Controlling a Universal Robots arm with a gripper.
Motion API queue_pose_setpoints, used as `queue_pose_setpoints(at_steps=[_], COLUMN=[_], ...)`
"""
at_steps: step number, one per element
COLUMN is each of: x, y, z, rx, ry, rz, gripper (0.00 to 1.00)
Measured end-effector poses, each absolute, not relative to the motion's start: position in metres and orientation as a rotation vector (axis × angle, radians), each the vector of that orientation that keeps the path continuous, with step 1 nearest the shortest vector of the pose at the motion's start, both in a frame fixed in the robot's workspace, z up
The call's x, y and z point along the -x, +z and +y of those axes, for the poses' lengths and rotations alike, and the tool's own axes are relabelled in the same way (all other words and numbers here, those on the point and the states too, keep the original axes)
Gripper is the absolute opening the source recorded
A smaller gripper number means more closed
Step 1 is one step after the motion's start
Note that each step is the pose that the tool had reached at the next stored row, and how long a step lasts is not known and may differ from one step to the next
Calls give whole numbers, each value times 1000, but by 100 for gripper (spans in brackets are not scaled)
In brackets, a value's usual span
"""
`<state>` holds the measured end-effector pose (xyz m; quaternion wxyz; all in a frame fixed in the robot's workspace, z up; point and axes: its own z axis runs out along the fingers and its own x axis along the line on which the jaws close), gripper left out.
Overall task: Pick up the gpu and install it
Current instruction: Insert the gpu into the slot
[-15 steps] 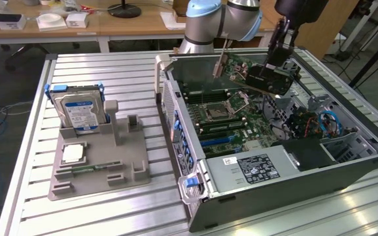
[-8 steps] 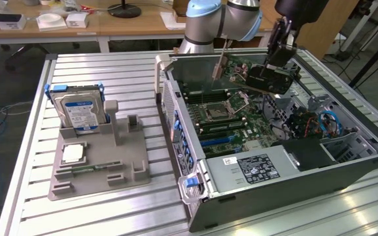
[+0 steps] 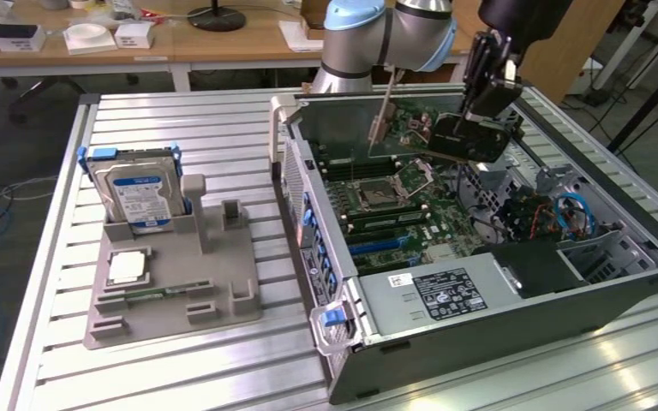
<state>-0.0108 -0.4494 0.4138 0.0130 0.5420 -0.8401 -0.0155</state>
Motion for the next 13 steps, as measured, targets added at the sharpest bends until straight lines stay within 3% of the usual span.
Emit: queue_pose_setpoints(at_steps=[13], x=[11], y=[413], z=[-449], rx=[-1926], ry=[-44], rz=[-2445], gripper=[26])
